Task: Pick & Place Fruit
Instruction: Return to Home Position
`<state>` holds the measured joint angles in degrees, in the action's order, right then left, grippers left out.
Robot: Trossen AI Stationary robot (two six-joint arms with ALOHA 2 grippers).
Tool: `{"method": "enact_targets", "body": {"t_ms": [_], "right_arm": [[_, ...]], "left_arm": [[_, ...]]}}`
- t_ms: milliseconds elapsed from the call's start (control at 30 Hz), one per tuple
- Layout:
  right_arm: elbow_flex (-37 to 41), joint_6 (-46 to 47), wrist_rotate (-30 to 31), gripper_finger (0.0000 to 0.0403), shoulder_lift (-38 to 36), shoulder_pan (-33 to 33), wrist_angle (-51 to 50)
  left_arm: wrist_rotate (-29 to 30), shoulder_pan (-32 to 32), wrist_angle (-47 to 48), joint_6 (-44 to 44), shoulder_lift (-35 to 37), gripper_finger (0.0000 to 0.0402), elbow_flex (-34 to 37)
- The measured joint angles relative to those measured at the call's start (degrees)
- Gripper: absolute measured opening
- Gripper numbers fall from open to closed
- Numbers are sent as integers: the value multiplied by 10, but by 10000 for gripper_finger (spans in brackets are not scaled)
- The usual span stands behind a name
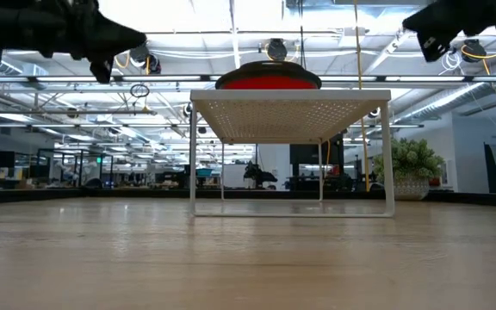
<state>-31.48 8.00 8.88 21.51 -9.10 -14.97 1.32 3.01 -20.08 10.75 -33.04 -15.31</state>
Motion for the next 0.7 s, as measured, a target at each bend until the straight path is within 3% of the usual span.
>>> {"method": "enact_targets", "body": {"t_ms": [233, 500, 700], "right_arm": [[39, -18, 4, 0, -46, 0, 13], [41, 6, 31, 0, -141, 0, -44], [52, 0, 31, 0, -155, 0, -44]], "left_arm": [[0, 0, -22, 3, 25, 1, 44], [-2, 18, 46, -18, 88, 1, 45], [-29, 35, 92, -16, 125, 1, 45]]}}
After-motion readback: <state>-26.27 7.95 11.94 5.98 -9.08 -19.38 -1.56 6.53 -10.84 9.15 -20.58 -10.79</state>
